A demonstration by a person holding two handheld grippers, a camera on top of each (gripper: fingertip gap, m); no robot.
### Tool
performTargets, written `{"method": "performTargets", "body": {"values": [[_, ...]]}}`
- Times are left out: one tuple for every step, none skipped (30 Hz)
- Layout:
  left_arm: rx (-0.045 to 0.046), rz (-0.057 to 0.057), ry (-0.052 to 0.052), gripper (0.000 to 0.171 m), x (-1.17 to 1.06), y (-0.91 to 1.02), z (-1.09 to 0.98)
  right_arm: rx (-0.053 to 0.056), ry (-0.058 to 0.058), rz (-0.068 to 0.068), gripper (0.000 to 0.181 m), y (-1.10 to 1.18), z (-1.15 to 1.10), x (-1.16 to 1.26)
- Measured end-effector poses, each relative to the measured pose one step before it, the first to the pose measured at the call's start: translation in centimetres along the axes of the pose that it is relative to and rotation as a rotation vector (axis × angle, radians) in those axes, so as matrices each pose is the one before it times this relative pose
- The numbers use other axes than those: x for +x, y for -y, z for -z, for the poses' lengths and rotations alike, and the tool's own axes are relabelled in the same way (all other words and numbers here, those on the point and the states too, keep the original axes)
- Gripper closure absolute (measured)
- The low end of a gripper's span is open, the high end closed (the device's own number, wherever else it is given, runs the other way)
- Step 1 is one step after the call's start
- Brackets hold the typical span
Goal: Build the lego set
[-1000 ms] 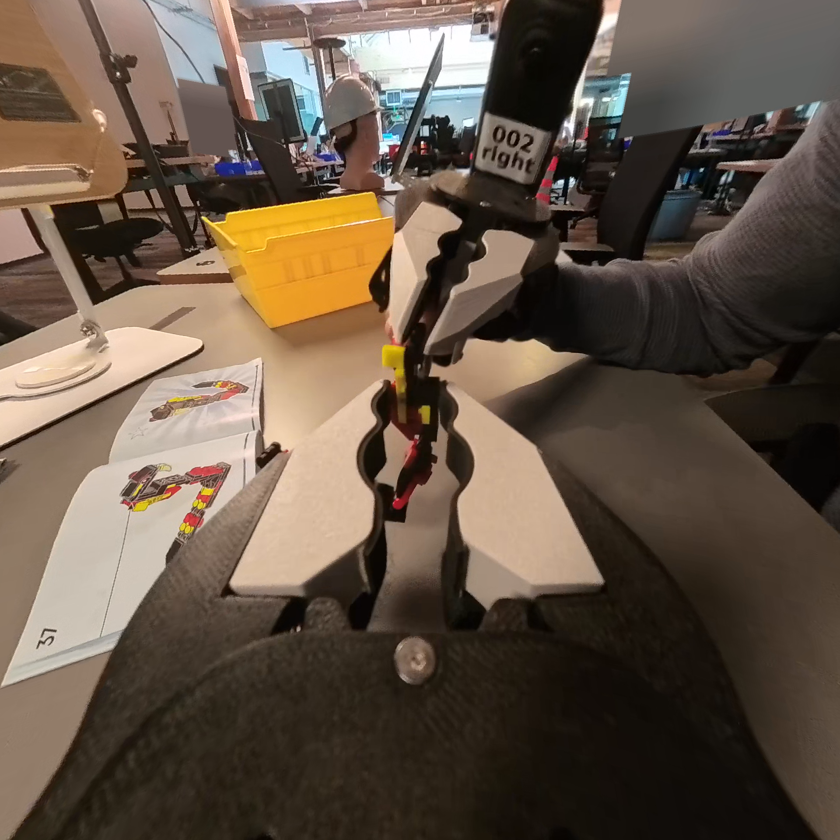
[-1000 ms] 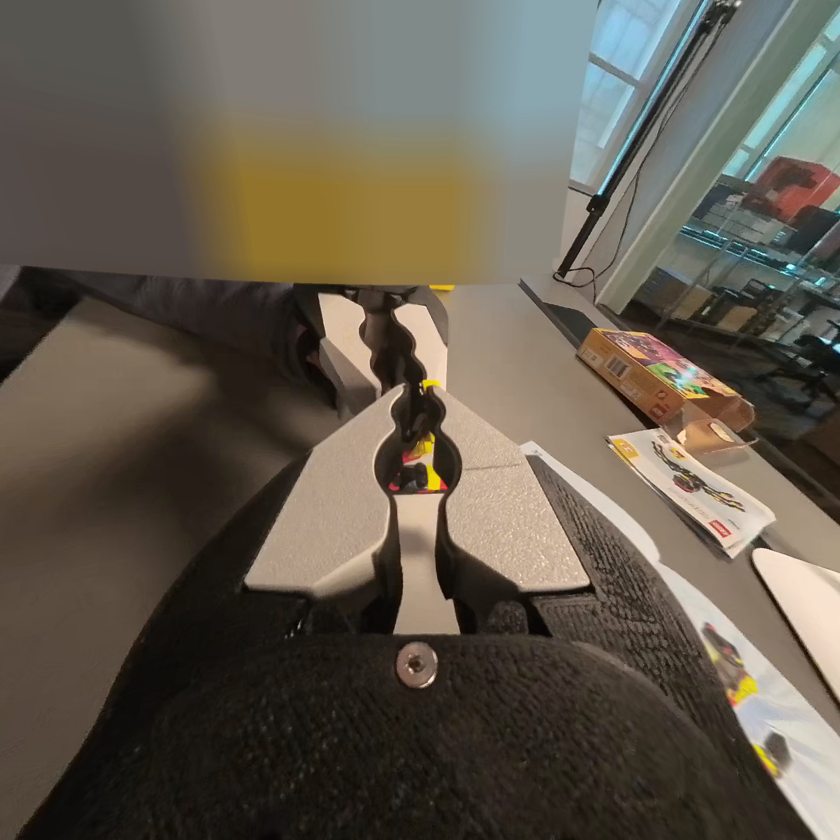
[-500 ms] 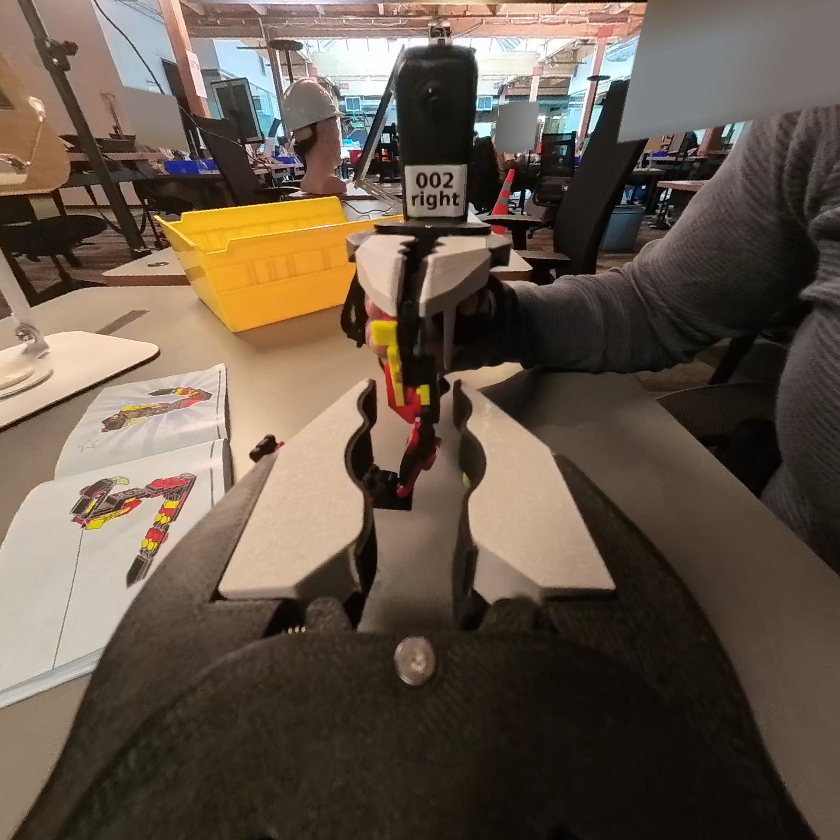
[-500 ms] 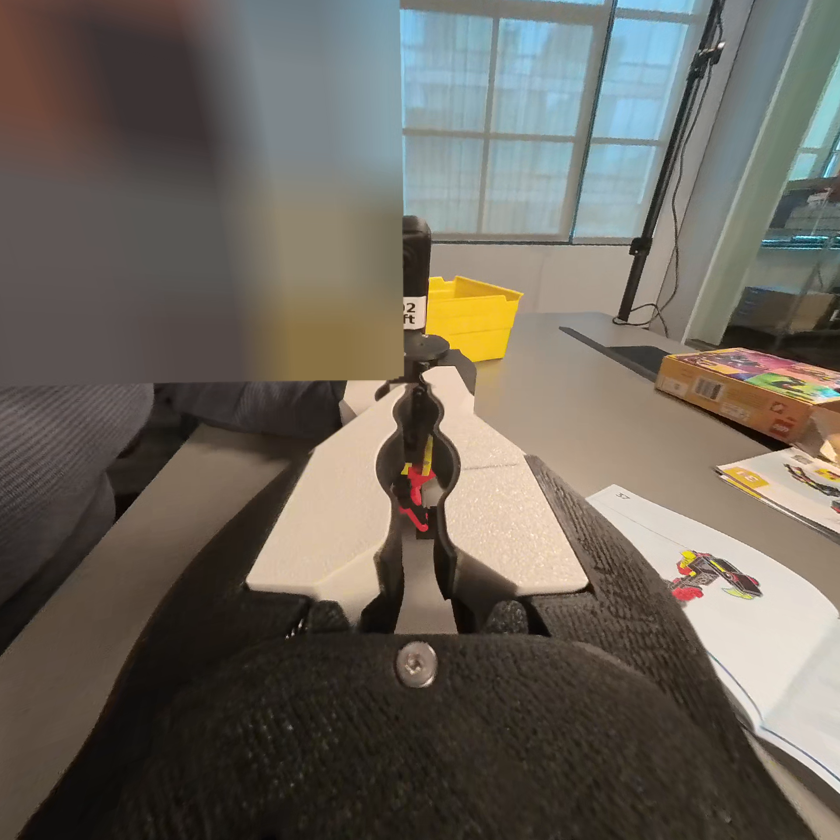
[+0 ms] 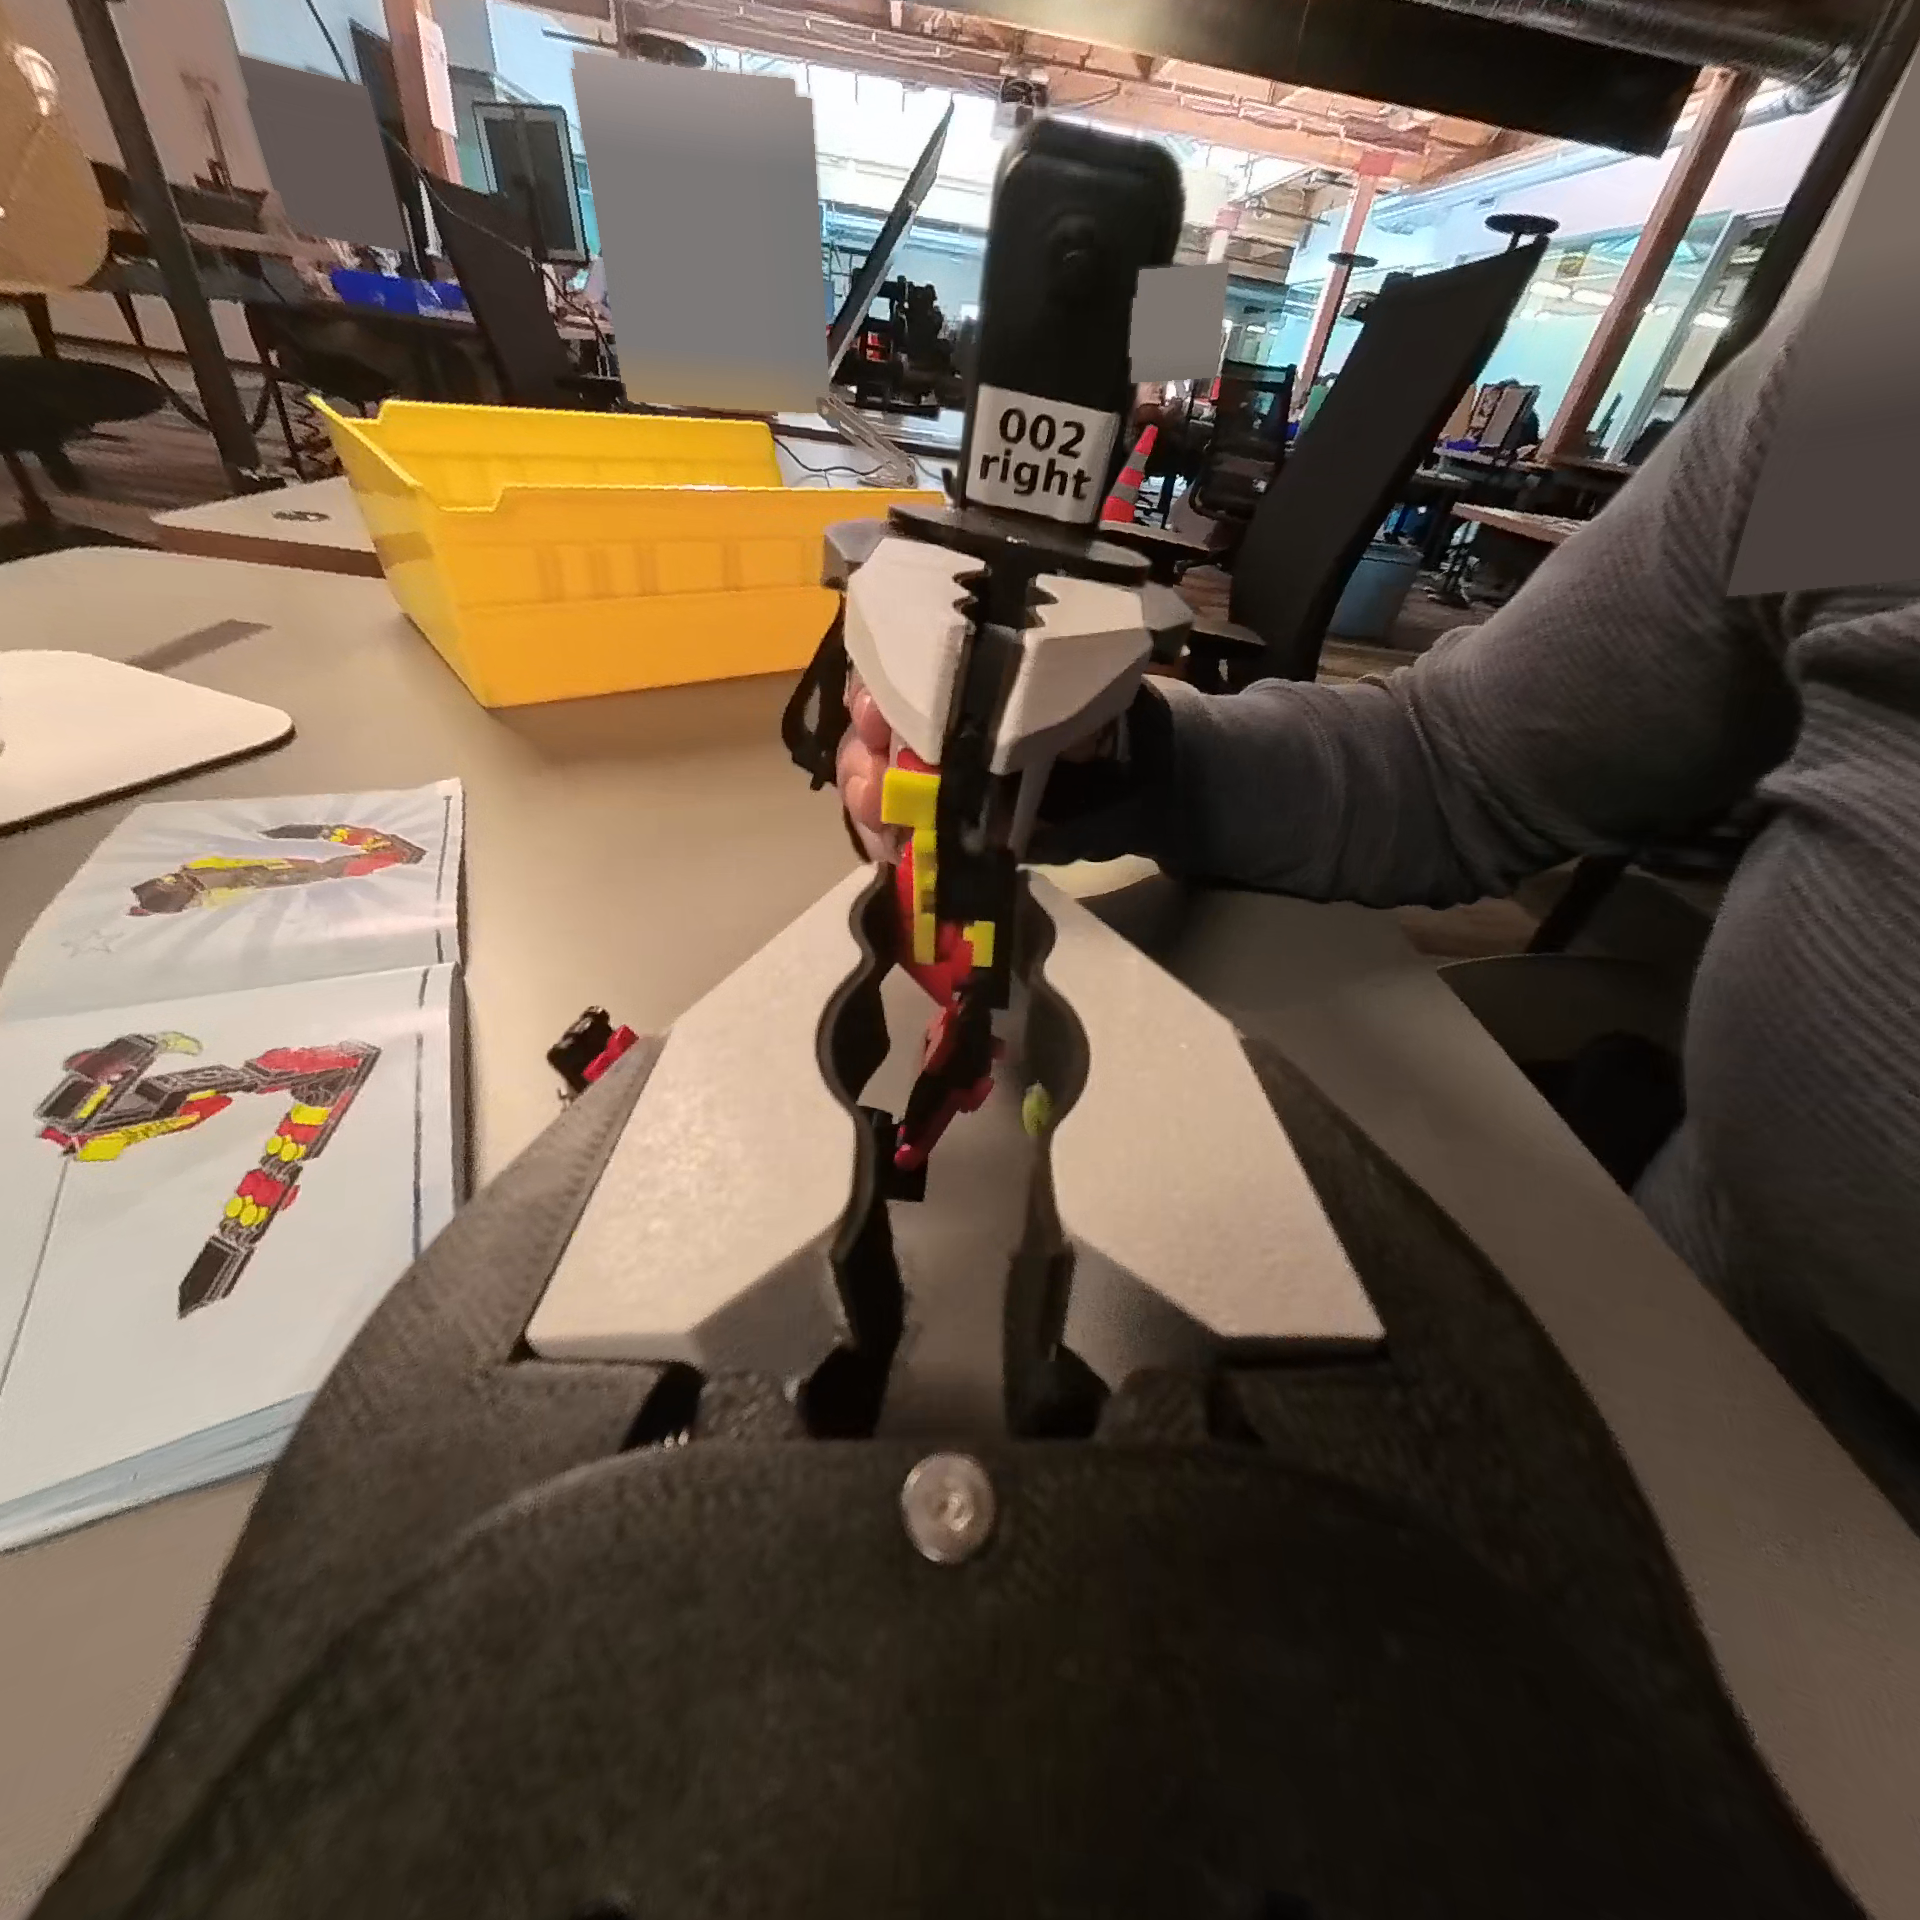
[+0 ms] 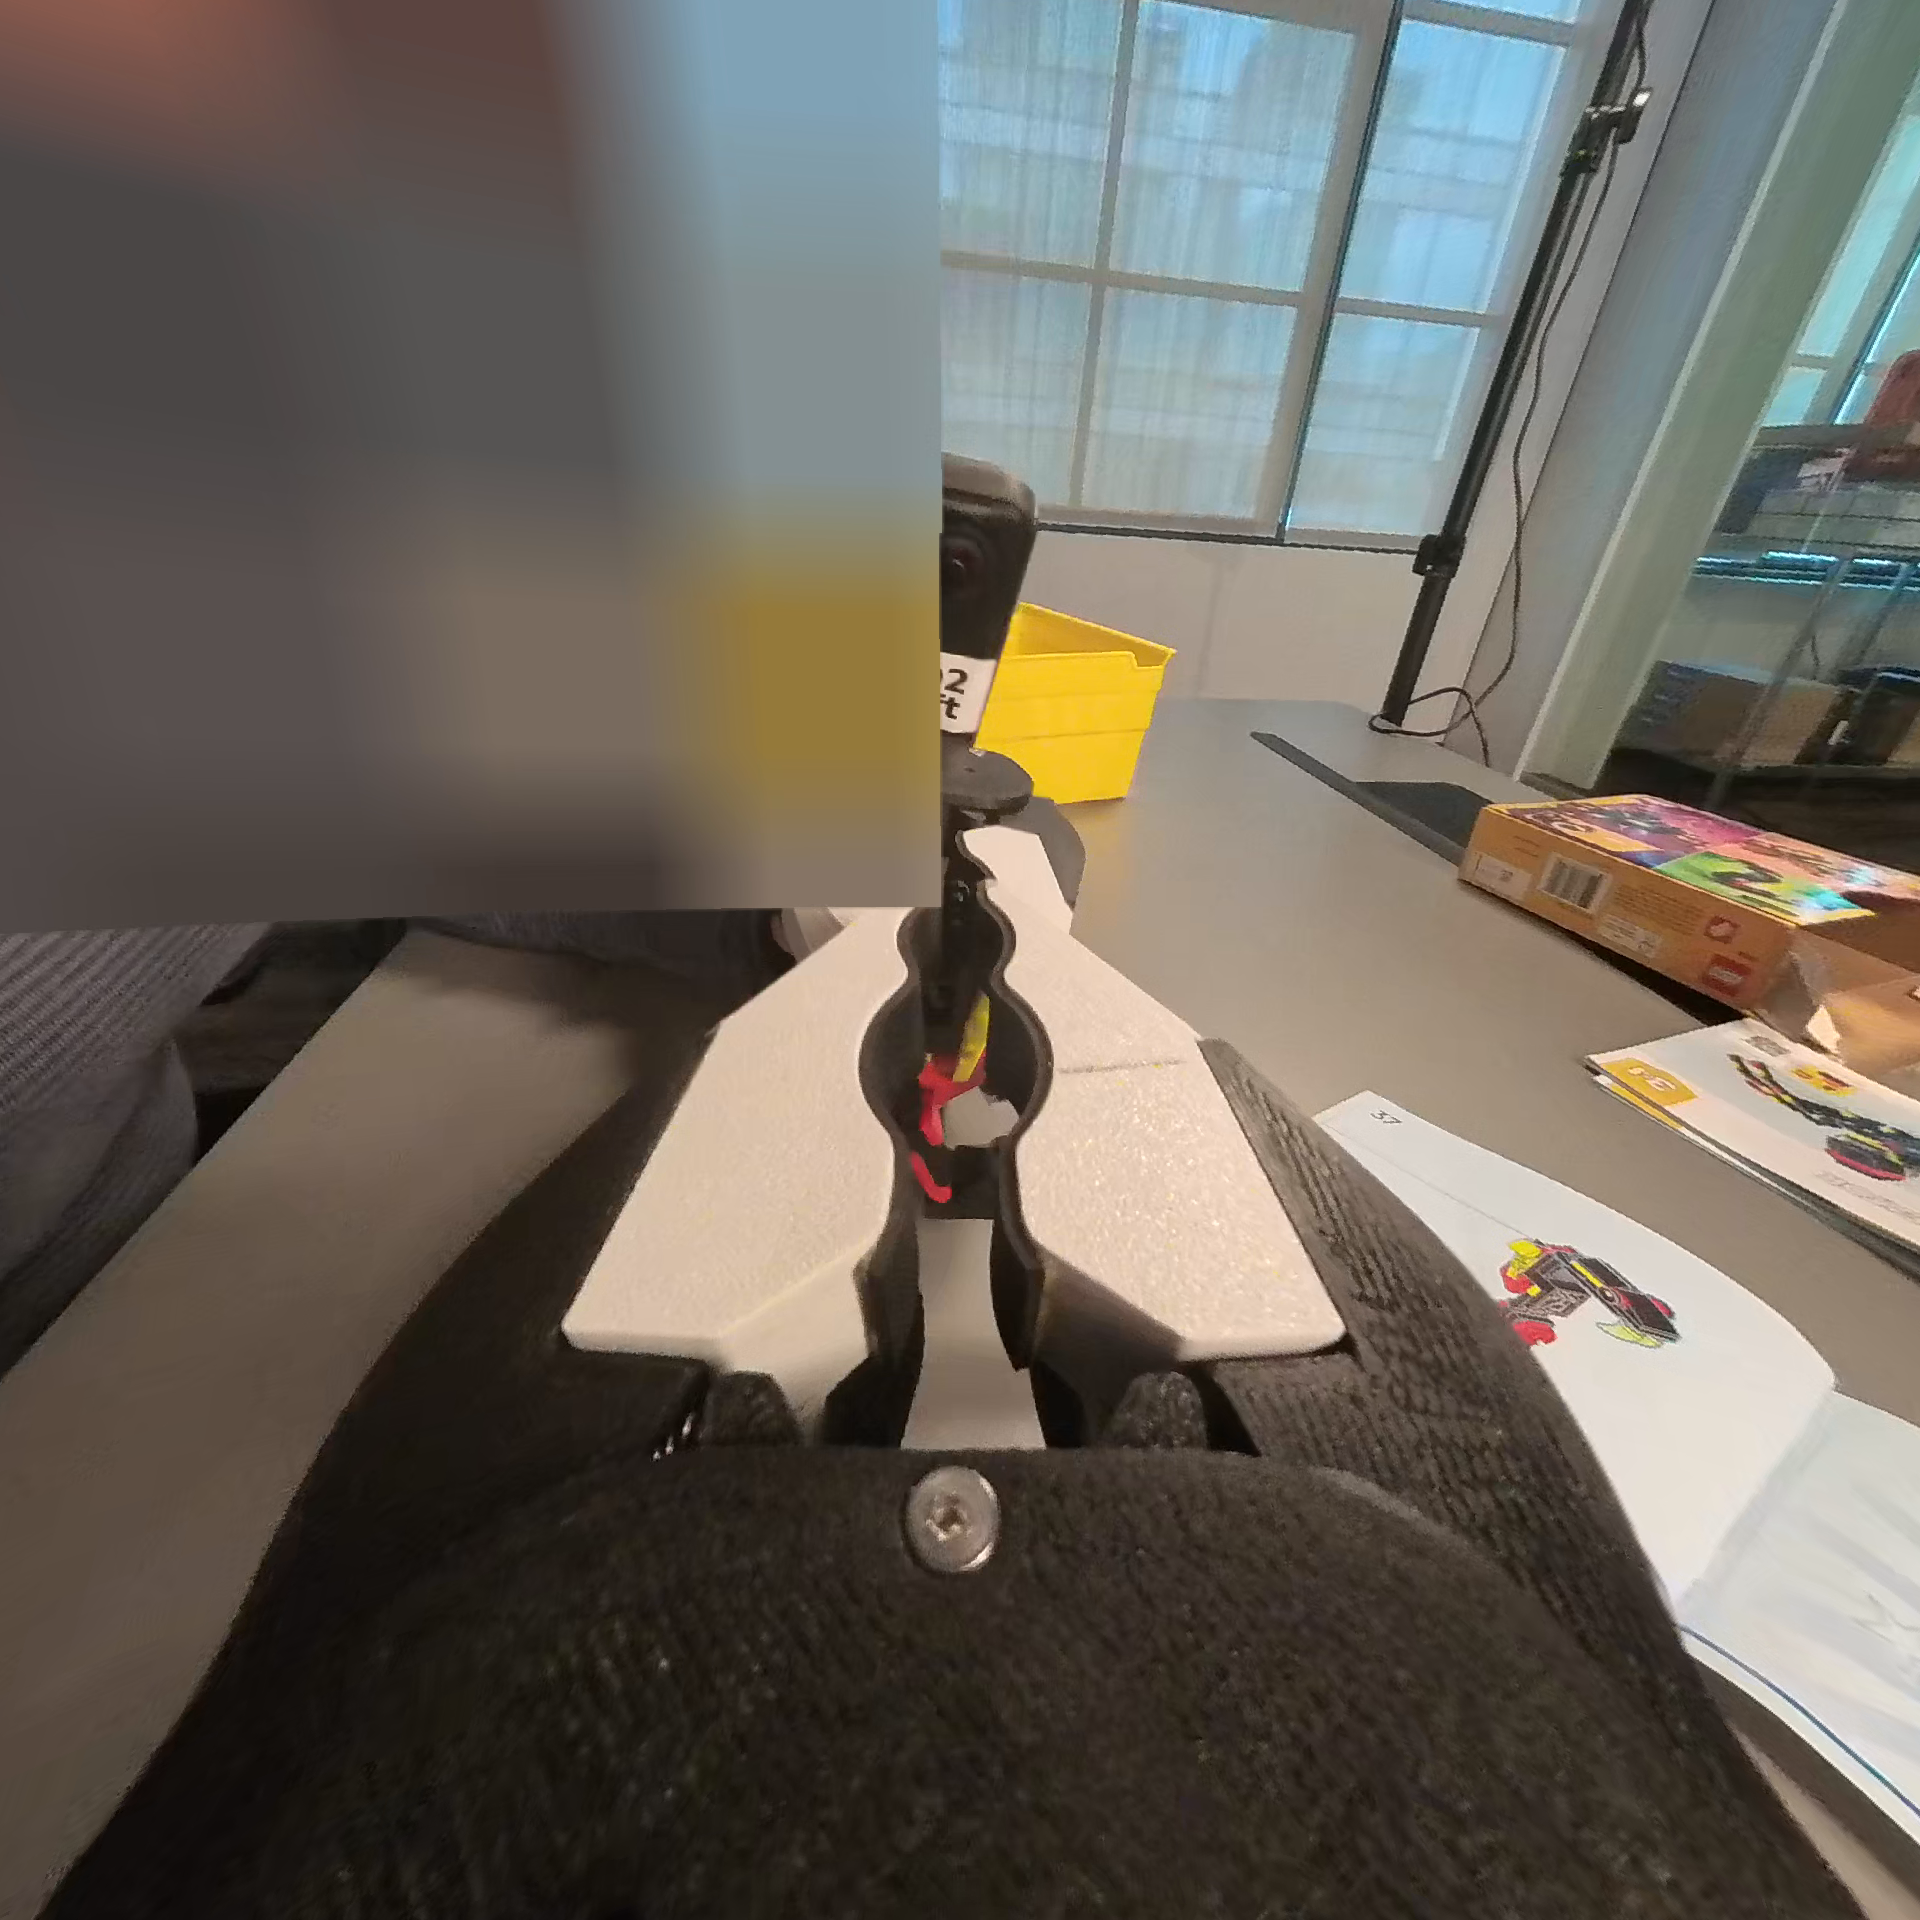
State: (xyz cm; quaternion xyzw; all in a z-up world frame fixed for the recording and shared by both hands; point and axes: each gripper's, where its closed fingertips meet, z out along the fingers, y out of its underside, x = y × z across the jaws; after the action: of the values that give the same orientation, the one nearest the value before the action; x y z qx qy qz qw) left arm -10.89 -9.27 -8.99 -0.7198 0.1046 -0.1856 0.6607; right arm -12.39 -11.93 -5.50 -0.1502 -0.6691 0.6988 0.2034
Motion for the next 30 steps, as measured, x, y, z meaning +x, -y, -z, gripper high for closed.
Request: {"method": "performTargets", "body": {"values": [[-0.00188,0.0108,-0.0034,0.152,0.025,-0.03,-0.032,-0.003,0.0004,0.0041,0.179,-0.01,0.034,-0.002],[-0.00238,0.0119,-0.0017,0.152,-0.013,-0.033,-0.03,-0.0022,-0.0013,0.0029,0.179,-0.028,0.034,0.026],[-0.00405,0.0102,0.0008,0.152,-0.036,-0.057,-0.039,-0.0029,-0.0021,0.0037,0.179,-0.059,0.044,0.055],[-0.00376,0.0099,-0.0001,0.152,-0.029,-0.051,-0.05,-0.0023,-0.0033,0.009,0.179,-0.045,0.051,0.047],[-0.00309,0.0099,-0.001,0.152,-0.028,-0.04,-0.029,-0.0031,-0.0043,0.0126,0.179,-0.052,0.037,0.041],[-0.00364,0.0064,0.0001,0.152,-0.018,-0.055,-0.036,-0.0051,-0.0017,0.0092,0.179,-0.045,0.03,0.019],[-0.00385,0.0054,0.0002,0.152,-0.016,-0.049,-0.038,-0.0044,0.0008,0.0056,0.179,-0.058,0.055,0.008],[-0.00358,0.0066,0.002,0.152,-0.039,-0.053,-0.05,-0.0031,-0.0003,0.0048,0.18,-0.052,0.05,0.029],[-0.00362,0.0063,0.0004,0.152,-0.027,-0.051,-0.046,-0.0022,-0.0003,0.0037,0.18,-0.06,0.047,0.033],[-0.00252,0.0056,-0.0001,0.152,-0.035,-0.036,-0.027,-0.0018,0.0002,0.0,0.179,-0.027,0.034,0.02],[-0.00312,0.0062,0.0008,0.152,-0.033,-0.035,-0.026,-0.0011,0.0011,-0.0026,0.179,-0.054,0.031,0.044],[-0.00358,0.0057,0.0014,0.152,-0.042,-0.051,-0.037,0.0027,0.0032,-0.0073,0.179,-0.047,0.038,0.043],[-0.00257,0.0042,0.0036,0.152,-0.055,-0.033,-0.033,0.0047,0.004,-0.0126,0.179,-0.042,0.041,0.047],[-0.00283,0.0072,0.001,0.152,-0.02,-0.053,-0.025,0.001,0.003,-0.0061,0.18,-0.044,0.025,0.019],[-0.00311,0.0071,0.0028,0.152,-0.057,-0.043,-0.027,-0.0056,-0.0036,0.0076,0.18,-0.074,0.024,0.049],[-0.00401,0.0091,0.0015,0.152,-0.057,-0.065,-0.042,-0.0092,-0.0075,0.014,0.179,-0.074,0.031,0.063],[-0.00357,0.0131,0.0024,0.152,-0.083,-0.057,-0.04,-0.0085,-0.0083,0.0103,0.179,-0.096,0.045,0.078],[-0.00627,0.0141,0.0038,0.152,-0.099,-0.096,-0.076,-0.0066,-0.0056,0.0037,0.179,-0.132,0.064,0.109],[-0.00676,0.0153,0.0018,0.152,-0.072,-0.098,-0.069,-0.0032,0.0006,-0.0054,0.179,-0.13,0.077,0.07],[-0.00447,0.0128,0.0035,0.152,-0.058,-0.081,-0.078,-0.0013,0.0035,-0.0102,0.18,-0.11,0.067,0.067],[-0.00477,0.0107,0.0064,0.151,-0.097,-0.079,-0.07,-0.0013,0.0023,-0.0081,0.18,-0.116,0.078,0.08],[-0.0048,0.0122,0.0058,0.151,-0.105,-0.077,-0.082,-0.0014,0.0028,-0.0092,0.18,-0.127,0.074,0.074],[-0.00276,0.0138,0.0032,0.152,-0.084,-0.051,-0.078,-0.0013,0.0016,-0.0104,0.179,-0.117,0.081,0.112],[-0.00415,0.0155,0.0118,0.152,-0.216,-0.071,-0.071,0.0054,0.0115,-0.0099,0.18,-0.007,0.066,-0.073],[-0.00261,0.0599,0.0917,0.152,-1.658,-0.103,0.142,0.0563,0.0783,-0.0162,0.179,0.884,0.11,-1.147],[0.03955,0.0942,-0.0027,0.152,-0.899,0.496,0.387,0.0644,0.0408,-0.0379,0.18,1.224,-0.043,-0.702],[0.03992,0.0731,-0.0187,0.153,-0.584,0.56,0.52,-0.0447,-0.0379,0.0409,0.18,-0.481,-0.097,0.382],[0.00178,-0.0123,-0.0036,0.152,-0.118,0.147,0.35,-0.0837,-0.0709,0.0726,0.179,-1.192,0.18,0.935],[-0.02124,-0.0411,0.0239,0.153,-0.103,-0.225,0.049,0.0056,-0.0389,-0.0054,0.179,-0.063,0.318,0.729],[-0.01786,-0.0284,0.01,0.152,0.166,-0.257,-0.19,0.0349,-0.0245,-0.0614,0.179,0.363,0.362,0.785]]}}
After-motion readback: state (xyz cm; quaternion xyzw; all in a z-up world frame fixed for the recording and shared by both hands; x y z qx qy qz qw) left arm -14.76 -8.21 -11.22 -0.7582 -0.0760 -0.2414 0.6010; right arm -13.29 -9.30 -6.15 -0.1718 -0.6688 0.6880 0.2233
